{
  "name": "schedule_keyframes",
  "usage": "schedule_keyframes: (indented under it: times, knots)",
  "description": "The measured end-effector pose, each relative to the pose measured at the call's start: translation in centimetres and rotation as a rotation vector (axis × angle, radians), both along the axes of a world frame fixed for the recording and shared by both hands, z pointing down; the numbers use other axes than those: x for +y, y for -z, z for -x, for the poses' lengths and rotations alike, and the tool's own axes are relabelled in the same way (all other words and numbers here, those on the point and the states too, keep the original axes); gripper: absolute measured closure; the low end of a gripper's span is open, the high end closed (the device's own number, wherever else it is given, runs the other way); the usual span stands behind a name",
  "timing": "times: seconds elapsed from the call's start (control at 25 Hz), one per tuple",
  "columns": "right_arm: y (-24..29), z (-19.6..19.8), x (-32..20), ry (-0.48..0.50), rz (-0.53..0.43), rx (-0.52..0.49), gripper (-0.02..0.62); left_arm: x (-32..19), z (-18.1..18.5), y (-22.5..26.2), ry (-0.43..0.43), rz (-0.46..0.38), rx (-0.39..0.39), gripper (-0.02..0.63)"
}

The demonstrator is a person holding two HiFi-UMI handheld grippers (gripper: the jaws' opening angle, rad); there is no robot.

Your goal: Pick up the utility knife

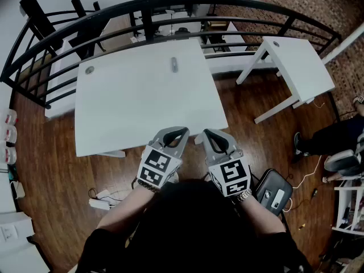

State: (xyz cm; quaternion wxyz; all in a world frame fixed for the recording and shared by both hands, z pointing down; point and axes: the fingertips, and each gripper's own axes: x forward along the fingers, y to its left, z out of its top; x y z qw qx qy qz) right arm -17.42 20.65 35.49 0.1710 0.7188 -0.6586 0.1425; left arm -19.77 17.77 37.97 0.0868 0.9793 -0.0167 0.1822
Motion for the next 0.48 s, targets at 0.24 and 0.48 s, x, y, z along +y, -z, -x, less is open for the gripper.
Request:
schedule_keyframes:
  times: [0.24,0.48]
  knots:
    - [-1.0,-4.9,-1.9,0.043,-0.016,-0.021,0.603,-1.9,-4.4,-1.3,0.045,-0.011,-0.029,0.591]
    - [-2.1,-11.8,-1.7,0.146,-0.042,-0.045,0.603,-1.8,-10.5,-2.2,0.158,-0.038,-0.058,0.591]
